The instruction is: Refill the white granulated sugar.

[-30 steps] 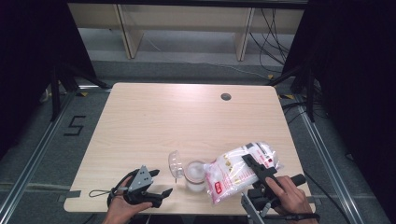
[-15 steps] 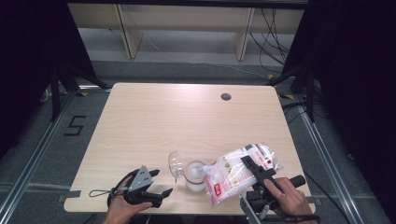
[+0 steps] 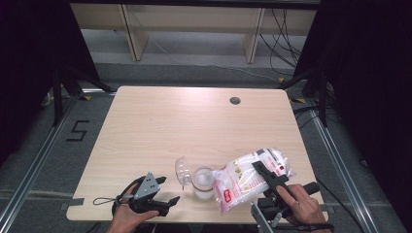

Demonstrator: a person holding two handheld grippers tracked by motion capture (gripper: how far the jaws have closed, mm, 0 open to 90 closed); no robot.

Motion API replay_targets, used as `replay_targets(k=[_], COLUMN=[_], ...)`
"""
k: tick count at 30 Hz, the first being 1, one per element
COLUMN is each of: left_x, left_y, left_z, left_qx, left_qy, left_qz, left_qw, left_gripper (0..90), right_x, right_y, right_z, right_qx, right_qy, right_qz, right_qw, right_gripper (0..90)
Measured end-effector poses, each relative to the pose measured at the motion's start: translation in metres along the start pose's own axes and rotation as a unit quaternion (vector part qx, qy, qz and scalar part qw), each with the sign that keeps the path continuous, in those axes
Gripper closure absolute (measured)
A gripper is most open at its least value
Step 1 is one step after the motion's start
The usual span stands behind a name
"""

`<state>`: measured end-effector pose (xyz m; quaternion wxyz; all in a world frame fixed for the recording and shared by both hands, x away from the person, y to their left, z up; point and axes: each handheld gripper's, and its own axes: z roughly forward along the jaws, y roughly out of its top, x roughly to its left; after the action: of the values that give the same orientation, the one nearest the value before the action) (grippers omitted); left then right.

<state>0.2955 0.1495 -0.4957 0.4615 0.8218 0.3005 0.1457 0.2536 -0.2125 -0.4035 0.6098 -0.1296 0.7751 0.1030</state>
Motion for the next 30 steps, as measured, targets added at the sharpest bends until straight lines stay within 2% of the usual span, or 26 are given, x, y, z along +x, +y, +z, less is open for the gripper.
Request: replay_targets(k=[3, 4, 5, 6, 7, 8, 9, 10, 11, 12, 13, 14, 15, 16, 17, 18, 19, 20, 21, 22, 23, 24, 25, 26, 28, 30], left_x=[-0.0003, 0.0008, 0.0008, -0.0007, 0.0007, 0.0007, 0.0008, -0.0008, -0.0014, -0.0014, -0.0014, 0.0007, 0.0018, 0.0022, 0.0022, 0.0022, 0.0019, 0.0019, 0.0007, 0.0000, -0.0001, 0.0001, 0.0005, -0.0013, -0.0004, -0.0005], left_y=[-0.0004, -0.0003, -0.0003, -0.0005, -0.0003, -0.0003, -0.0004, -0.0007, -0.0007, -0.0008, -0.0007, -0.0001, 0.0002, 0.0001, 0.0001, 0.0001, 0.0004, 0.0002, -0.0005, -0.0007, -0.0007, -0.0002, -0.0001, -0.0006, -0.0006, -0.0009], left_z=[0.0000, -0.0004, -0.0004, 0.0005, -0.0003, -0.0003, 0.0001, 0.0011, 0.0015, 0.0015, 0.0010, 0.0001, -0.0001, 0.0000, 0.0000, 0.0001, -0.0003, 0.0001, 0.0005, 0.0010, 0.0009, 0.0004, 0.0004, 0.0010, 0.0007, 0.0012], left_qx=[0.003, 0.011, 0.011, 0.001, 0.011, 0.011, 0.009, 0.000, -0.003, -0.003, -0.003, 0.001, 0.002, 0.001, 0.001, 0.001, 0.004, 0.001, 0.003, 0.000, 0.000, 0.001, 0.000, -0.004, 0.000, 0.000], left_qy=[0.007, 0.009, 0.009, 0.006, 0.009, 0.009, 0.005, 0.001, 0.000, 0.000, 0.002, 0.004, 0.005, 0.003, 0.003, 0.003, 0.005, 0.005, 0.006, 0.002, 0.002, 0.005, 0.005, 0.005, 0.002, 0.000], left_qz=[0.001, 0.009, 0.009, -0.001, 0.009, 0.009, 0.008, -0.002, -0.005, -0.006, -0.007, 0.007, 0.013, 0.013, 0.013, 0.012, 0.012, 0.012, 0.000, -0.004, -0.004, 0.003, 0.008, -0.007, -0.003, -0.005], left_qw=[1.0000, 0.9999, 0.9999, 1.0000, 0.9999, 0.9999, 0.9999, 1.0000, 1.0000, 1.0000, 1.0000, 1.0000, 0.9999, 0.9999, 0.9999, 0.9999, 0.9999, 0.9999, 1.0000, 1.0000, 1.0000, 1.0000, 1.0000, 1.0000, 1.0000, 1.0000], left_gripper=[19.7, 19.7, 19.7, 19.7, 19.7, 19.7, 19.7, 19.7, 19.7, 19.7, 19.7, 19.7, 19.7, 19.7, 19.7, 19.7, 19.7, 19.7, 19.7, 19.7, 19.7, 19.7, 19.7, 19.7, 19.7, 19.7], right_x=[-0.0025, -0.0041, -0.0041, -0.0018, -0.0017, -0.0017, -0.0003, -0.0018, -0.0007, -0.0013, -0.0042, -0.0009, -0.0046, -0.0026, -0.0026, -0.0005, -0.0035, -0.0004, -0.0028, -0.0018, 0.0000, -0.0013, -0.0002, 0.0003, 0.0003, 0.0022], right_y=[0.0013, 0.0024, 0.0024, 0.0048, 0.0057, 0.0057, 0.0062, 0.0068, 0.0066, 0.0064, 0.0053, 0.0041, 0.0037, 0.0020, 0.0020, 0.0010, 0.0019, 0.0022, 0.0035, 0.0044, 0.0055, 0.0068, 0.0078, 0.0087, 0.0091, 0.0081], right_z=[0.0015, 0.0016, 0.0016, 0.0020, 0.0031, 0.0031, 0.0030, 0.0045, 0.0048, 0.0047, 0.0056, 0.0043, 0.0044, 0.0033, 0.0033, 0.0010, 0.0011, 0.0001, 0.0004, 0.0008, 0.0012, 0.0023, 0.0033, 0.0047, 0.0069, 0.0065], right_qx=[-0.013, -0.017, -0.017, -0.014, -0.018, -0.018, -0.015, -0.025, -0.021, -0.019, -0.025, -0.015, -0.021, -0.017, -0.017, -0.013, -0.019, -0.013, -0.020, -0.020, -0.017, -0.024, -0.025, -0.027, -0.029, -0.016], right_qy=[-0.002, -0.003, -0.003, 0.004, 0.006, 0.006, 0.008, 0.001, 0.005, 0.006, 0.003, 0.007, 0.000, 0.004, 0.004, 0.000, -0.002, 0.007, 0.001, 0.005, 0.009, 0.004, 0.006, 0.007, 0.005, 0.009], right_qz=[-0.022, -0.032, -0.032, -0.024, -0.023, -0.023, -0.011, -0.019, -0.006, -0.005, -0.024, -0.001, -0.026, -0.011, -0.011, -0.001, -0.022, -0.005, -0.026, -0.026, -0.016, -0.029, -0.024, -0.022, -0.026, -0.013], right_qw=[0.9997, 0.9993, 0.9993, 0.9996, 0.9995, 0.9995, 0.9998, 0.9995, 0.9997, 0.9998, 0.9994, 0.9999, 0.9995, 0.9998, 0.9998, 0.9999, 0.9996, 0.9999, 0.9995, 0.9994, 0.9997, 0.9993, 0.9994, 0.9994, 0.9992, 0.9997], right_gripper=[68.5, 68.4, 68.4, 68.5, 68.5, 68.5, 68.5, 68.5, 68.5, 68.5, 68.6, 68.6, 68.6, 68.6, 68.6, 68.7, 68.7, 68.8, 68.8, 68.8, 68.9, 68.9, 68.9, 69.0, 69.2, 69.2])
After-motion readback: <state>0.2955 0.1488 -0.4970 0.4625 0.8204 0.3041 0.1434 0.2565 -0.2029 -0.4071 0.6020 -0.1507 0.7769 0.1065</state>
